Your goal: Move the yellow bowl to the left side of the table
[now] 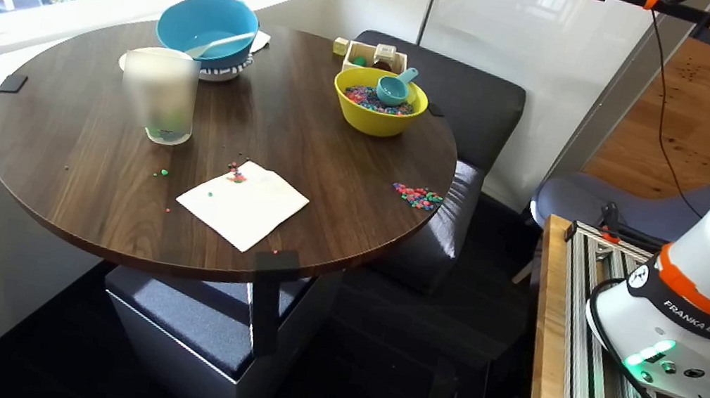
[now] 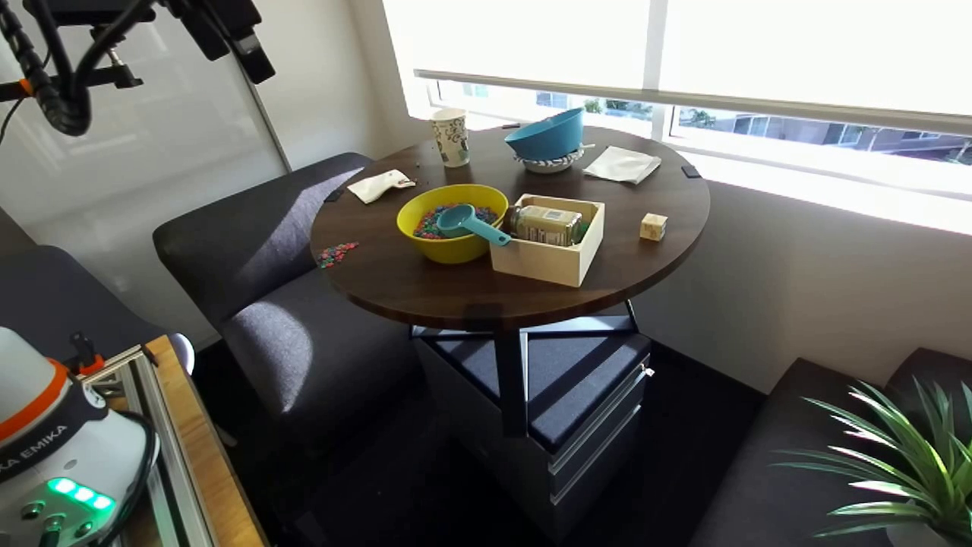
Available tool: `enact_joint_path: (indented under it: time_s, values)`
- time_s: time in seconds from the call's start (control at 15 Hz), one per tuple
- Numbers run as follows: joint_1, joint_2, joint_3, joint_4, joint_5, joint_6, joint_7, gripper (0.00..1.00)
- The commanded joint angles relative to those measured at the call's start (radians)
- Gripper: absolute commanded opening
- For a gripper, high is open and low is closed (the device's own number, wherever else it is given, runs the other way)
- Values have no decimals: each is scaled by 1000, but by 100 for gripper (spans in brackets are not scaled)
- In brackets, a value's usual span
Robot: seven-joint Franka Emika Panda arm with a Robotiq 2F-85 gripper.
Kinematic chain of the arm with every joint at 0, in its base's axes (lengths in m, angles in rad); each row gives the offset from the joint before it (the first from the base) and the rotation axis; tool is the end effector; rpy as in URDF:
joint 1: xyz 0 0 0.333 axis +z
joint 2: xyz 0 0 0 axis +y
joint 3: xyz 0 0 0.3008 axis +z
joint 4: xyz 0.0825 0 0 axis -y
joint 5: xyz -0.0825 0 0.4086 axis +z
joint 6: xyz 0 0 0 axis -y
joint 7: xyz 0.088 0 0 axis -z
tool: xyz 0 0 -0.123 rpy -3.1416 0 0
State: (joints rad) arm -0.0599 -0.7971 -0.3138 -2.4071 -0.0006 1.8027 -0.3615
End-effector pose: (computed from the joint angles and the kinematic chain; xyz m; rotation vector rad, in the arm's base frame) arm 0.3412 -0.1504 0.5501 -2.9638 -0.0888 -0.3410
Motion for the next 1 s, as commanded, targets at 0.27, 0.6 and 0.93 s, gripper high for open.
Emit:
enact_joint_path:
  time_s: [0.27,0.6,0.93]
  values:
    - [-10,3,6,2,6,-1,-6,100]
    - [-56,34,74,-81,-72,228,79,100]
    - [-103,105,183,-164,-158,380,229,100]
